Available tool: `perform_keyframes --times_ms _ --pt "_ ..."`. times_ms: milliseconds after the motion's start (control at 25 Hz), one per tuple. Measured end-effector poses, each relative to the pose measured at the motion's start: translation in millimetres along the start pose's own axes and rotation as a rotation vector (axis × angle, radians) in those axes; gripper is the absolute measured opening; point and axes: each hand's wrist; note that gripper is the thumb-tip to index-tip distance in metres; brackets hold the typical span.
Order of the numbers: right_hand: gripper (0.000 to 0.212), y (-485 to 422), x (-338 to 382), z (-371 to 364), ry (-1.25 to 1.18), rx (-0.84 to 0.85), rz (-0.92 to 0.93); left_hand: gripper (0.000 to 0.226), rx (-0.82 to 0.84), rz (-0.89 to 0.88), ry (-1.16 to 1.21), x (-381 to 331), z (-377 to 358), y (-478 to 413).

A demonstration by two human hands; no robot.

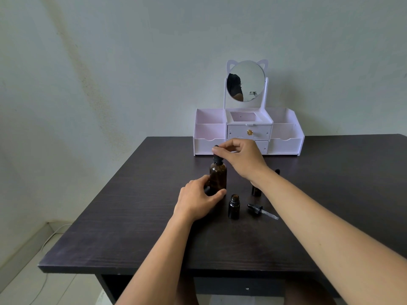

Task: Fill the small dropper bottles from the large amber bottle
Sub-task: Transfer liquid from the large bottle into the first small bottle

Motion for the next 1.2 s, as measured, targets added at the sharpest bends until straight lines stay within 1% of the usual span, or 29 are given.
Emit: perform_keyframes --times_ms 160,320,440,560,680,800,880,920,960,1000,1040,1080,1120,1160,1200 --pt "0.015 -3 8 1 0.004 -0.048 0.069 0.046 0.005 -0.001 -0.003 1 0 -2" --pt "0.012 0 3 -1 0.119 -0.041 0.066 0.046 0.000 -0.006 -0.002 2 -1 -1" --pt "0.015 1 1 -1 0.138 -0.023 0.062 0.046 0.001 -0.007 -0.011 1 0 0" --pt "0.010 2 14 5 -0.021 -0.041 0.083 0.042 0.002 -0.002 -0.025 0 1 0" --pt "0.006 4 32 19 -0.243 -0.131 0.135 0.040 -0.001 0.003 -0.027 -2 1 1" --pt "0.003 3 44 34 -0.382 -0.235 0.113 0.042 0.016 0.018 -0.037 -4 2 2" --pt "0.003 5 48 44 -0.462 -0.270 0.051 0.052 0.030 0.033 -0.010 -4 4 3" --pt "0.004 6 49 49 -0.501 -0.277 0.017 0.063 0.026 0.039 0.039 -4 5 4" --pt "0.003 8 49 53 -0.541 -0.276 -0.014 0.072 -0.002 0.052 0.111 -5 5 6" --pt "0.003 12 48 59 -0.564 -0.267 -0.035 0.075 -0.056 0.062 0.185 -5 6 9" --pt "0.005 16 45 64 -0.573 -0.258 -0.058 0.068 -0.122 0.073 0.237 -5 6 13" --pt "0.006 21 41 68 -0.579 -0.246 -0.084 0.055 -0.176 0.076 0.269 -7 8 19" --pt "0.008 27 36 72 -0.589 -0.234 -0.118 0.041 -0.189 0.081 0.277 -9 10 25" --pt "0.009 33 29 75 -0.600 -0.223 -0.155 0.030 -0.151 0.074 0.281 -11 11 31" --pt "0.009 38 23 78 -0.615 -0.211 -0.194 0.023 -0.075 0.052 0.274 -14 11 37"
Point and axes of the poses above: each hand's wrist, its own y-axis away from the middle knuckle, its own z-axis out of the back of the hand, x = y × z, and after that the axes turned 11 degrees about -z, right-handed
